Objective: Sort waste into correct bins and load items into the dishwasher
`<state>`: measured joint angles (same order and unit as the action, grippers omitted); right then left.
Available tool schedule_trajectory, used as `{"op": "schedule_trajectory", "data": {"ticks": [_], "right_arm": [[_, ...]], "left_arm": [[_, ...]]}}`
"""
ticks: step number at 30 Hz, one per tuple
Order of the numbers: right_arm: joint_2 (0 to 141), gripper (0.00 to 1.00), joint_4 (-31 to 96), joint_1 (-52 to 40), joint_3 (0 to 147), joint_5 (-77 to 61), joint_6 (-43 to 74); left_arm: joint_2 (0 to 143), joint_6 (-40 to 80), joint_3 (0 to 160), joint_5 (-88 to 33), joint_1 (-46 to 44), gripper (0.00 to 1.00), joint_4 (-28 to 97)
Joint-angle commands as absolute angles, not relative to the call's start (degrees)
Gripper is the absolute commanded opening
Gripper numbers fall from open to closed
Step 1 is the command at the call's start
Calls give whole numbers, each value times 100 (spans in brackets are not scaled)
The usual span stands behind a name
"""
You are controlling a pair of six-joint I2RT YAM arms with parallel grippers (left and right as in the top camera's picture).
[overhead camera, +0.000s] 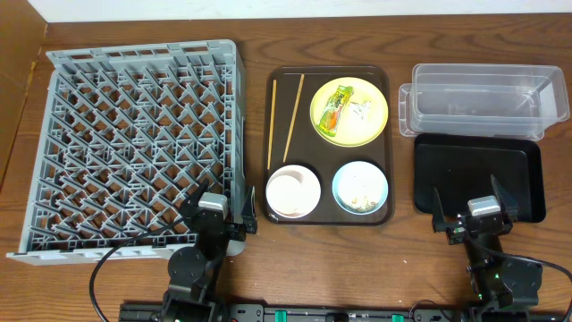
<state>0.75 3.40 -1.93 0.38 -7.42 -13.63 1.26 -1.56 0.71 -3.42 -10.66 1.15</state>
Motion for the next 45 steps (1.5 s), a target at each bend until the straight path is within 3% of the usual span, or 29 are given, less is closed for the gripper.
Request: {"op": "schedule_trajectory", "data": {"ticks": [1, 38, 45], "right_arm": [[104, 99, 364, -145, 32, -705, -1286], [104, 99, 344, -145, 32, -692, -1332], [104, 99, 257, -145, 32, -1649, -1330]], "left_arm": [[137, -189, 25, -338, -1070, 93, 381], [137, -187, 25, -342, -1070, 93, 379], [137, -167, 25, -451, -1070, 93, 338]]}}
